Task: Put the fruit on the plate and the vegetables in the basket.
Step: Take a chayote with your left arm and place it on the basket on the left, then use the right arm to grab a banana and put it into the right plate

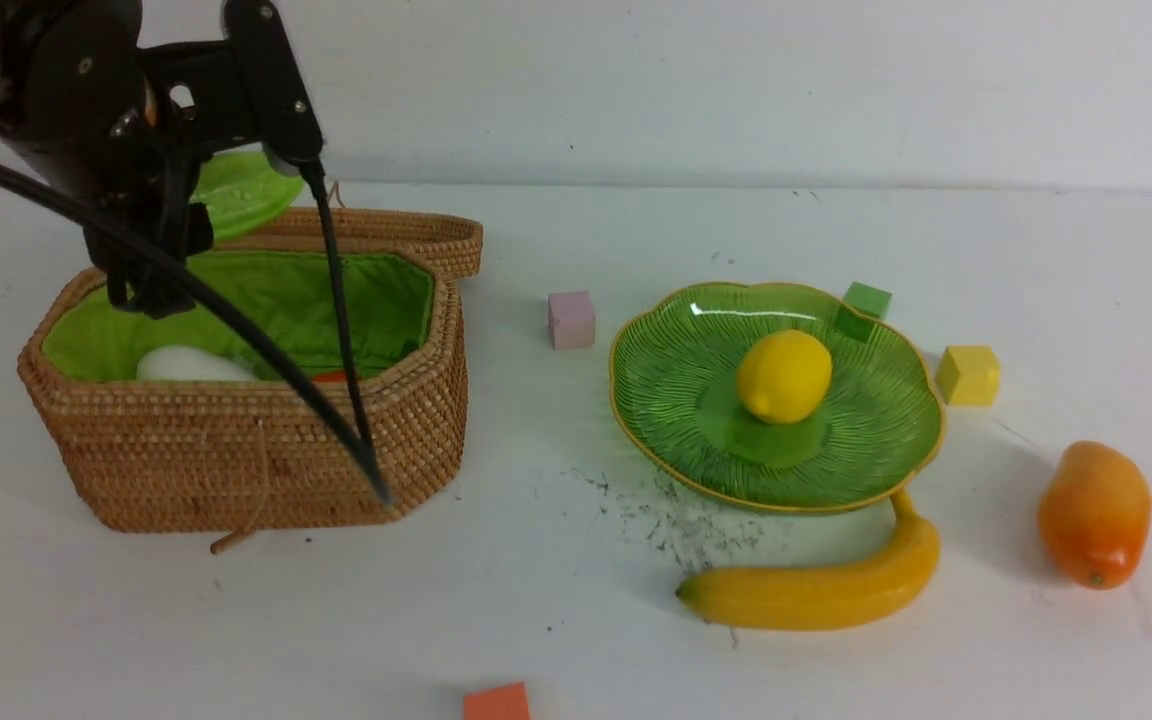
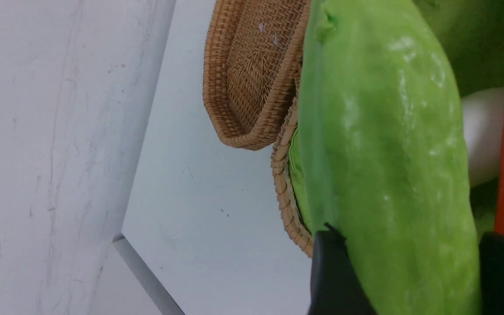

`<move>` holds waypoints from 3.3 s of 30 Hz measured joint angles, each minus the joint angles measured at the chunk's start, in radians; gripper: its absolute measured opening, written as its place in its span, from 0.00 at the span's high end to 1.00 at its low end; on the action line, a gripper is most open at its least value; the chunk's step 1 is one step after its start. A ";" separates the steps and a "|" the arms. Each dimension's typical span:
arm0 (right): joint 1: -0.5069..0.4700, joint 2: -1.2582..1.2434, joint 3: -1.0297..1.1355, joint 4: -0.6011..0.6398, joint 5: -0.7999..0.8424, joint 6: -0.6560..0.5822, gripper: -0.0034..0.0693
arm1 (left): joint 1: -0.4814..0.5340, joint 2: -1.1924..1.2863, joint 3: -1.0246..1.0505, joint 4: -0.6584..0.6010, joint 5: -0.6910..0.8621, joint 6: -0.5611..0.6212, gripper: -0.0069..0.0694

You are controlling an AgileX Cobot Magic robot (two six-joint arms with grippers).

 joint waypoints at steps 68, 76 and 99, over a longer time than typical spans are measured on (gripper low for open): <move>-0.016 1.004 -0.035 -0.082 0.163 -0.477 0.54 | 0.000 -1.372 0.926 -1.132 -0.135 -0.203 0.93; -0.022 1.197 -0.035 -0.149 -0.002 -0.559 0.27 | 0.000 -1.372 0.926 -1.137 -0.092 -0.188 0.93; -0.022 1.402 -0.040 -0.243 -0.170 -0.629 0.37 | 0.000 -1.372 0.926 -1.137 -0.084 -0.185 0.93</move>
